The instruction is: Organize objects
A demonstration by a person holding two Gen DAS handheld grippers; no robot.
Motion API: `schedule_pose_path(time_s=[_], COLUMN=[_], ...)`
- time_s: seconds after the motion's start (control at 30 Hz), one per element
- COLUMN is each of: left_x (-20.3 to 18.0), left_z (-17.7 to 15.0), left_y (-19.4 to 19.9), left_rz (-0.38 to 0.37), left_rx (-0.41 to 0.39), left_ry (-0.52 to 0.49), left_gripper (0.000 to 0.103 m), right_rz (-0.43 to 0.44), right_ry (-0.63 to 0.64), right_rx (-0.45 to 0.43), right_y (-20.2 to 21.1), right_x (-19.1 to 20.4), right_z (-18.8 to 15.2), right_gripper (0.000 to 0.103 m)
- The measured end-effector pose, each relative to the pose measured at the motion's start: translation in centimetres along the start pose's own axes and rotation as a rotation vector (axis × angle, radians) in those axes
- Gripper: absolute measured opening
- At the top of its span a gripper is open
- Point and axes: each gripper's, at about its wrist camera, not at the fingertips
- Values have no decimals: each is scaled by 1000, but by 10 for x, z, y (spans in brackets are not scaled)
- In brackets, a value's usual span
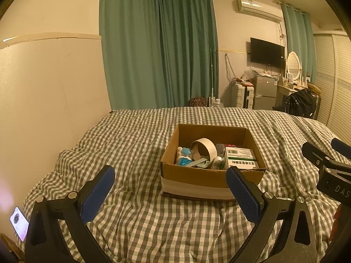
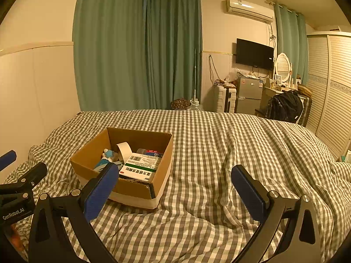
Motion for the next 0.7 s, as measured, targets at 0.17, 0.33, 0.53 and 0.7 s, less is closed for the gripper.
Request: schedule_pose_path(time_s=[0.17,0.33,0.53,0.7], left_x=[-2,-4,-5,-5], left_z=[2,3,3,3], left_y=[1,1,1,1], left_rz=[-2,-2,0,-1], left_rx=[-2,-3,-3,-1], left_ry=[-11,-18,-20,-20], left_gripper=[103,103,103,103], right_rz=[0,1,1,0], right_ry=[-2,-1,-1,0], right_rx=[-1,0,-1,-1], right_y=[0,0,0,0], right_x=[0,-1,-1,0], right_z=[0,1,1,0], right_gripper=[103,103,103,103])
Point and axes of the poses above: each gripper's, at about its wrist camera, not at the fingertips, and y roughly against the way its jaws point, x to its left, z to its top, and after that the axes turned 10 degrees about -y, right-handed
